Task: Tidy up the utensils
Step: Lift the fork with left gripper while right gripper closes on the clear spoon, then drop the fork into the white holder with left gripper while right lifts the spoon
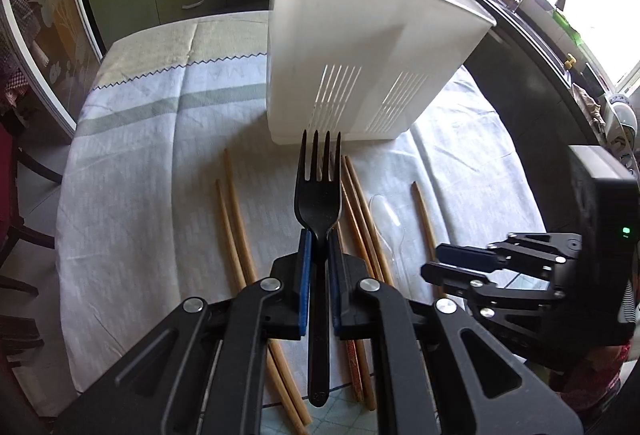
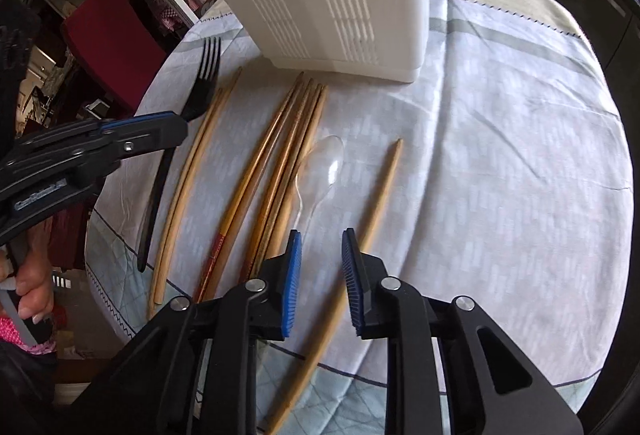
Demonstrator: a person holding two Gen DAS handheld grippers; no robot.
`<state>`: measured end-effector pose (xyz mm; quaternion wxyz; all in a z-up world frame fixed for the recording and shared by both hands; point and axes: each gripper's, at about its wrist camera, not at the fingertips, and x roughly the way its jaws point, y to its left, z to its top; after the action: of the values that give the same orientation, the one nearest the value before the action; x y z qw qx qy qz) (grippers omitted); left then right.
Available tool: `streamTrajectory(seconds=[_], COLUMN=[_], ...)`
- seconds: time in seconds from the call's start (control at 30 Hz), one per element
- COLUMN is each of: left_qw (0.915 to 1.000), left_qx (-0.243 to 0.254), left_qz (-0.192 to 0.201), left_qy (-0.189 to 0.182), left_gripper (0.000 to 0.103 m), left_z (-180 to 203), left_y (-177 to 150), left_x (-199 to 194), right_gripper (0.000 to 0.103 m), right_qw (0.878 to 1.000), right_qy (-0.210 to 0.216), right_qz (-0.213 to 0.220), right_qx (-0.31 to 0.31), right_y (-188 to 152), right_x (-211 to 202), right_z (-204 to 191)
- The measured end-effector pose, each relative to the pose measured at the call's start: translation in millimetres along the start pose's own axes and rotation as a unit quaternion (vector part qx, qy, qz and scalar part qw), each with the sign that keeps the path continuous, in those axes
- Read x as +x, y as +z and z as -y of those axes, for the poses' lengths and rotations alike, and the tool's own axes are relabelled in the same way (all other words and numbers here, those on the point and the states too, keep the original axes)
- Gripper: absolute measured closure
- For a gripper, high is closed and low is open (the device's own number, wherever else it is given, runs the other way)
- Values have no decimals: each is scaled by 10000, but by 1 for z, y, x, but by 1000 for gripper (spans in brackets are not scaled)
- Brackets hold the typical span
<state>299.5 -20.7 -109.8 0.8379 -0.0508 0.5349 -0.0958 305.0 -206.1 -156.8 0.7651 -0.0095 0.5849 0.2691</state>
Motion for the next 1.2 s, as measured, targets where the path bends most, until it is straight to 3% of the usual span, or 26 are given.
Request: streamTrajectory(seconds=[0.2, 0.6, 0.7, 0.87, 1.0, 1.1, 1.2], left_qw=[9998, 9992, 9991, 9987, 9972, 9940, 9859], left_qx=[66, 139, 131, 145, 196, 236, 271], left_qz=[41, 193, 227, 331, 573, 918, 1513], left_qy=[-160, -320, -337, -361, -440, -539, -655], left_gripper=[95, 95, 95, 95, 95, 95, 95], left_z=[1, -5, -6, -4, 2, 10, 21], left_y=[-4, -11, -11, -10, 1, 16, 38], left_x=[-9, -19, -21, -32, -53, -78, -109], right_gripper=[87, 87, 92, 93, 93, 93, 93], right_qw=[9998, 9949, 9935, 9970, 9972, 9941, 9896], right_qy=[-147, -972, -1117, -759, -286, 31, 200], right_qz=[-99, -204, -140, 178, 668, 1058, 1405], right_qx=[36, -152, -186, 26, 156, 216, 239], right_y=[12, 23, 24, 19, 12, 6, 1], right_x=[16, 31, 33, 14, -20, -44, -62], right_z=[-12, -41, -44, -35, -30, -26, -23])
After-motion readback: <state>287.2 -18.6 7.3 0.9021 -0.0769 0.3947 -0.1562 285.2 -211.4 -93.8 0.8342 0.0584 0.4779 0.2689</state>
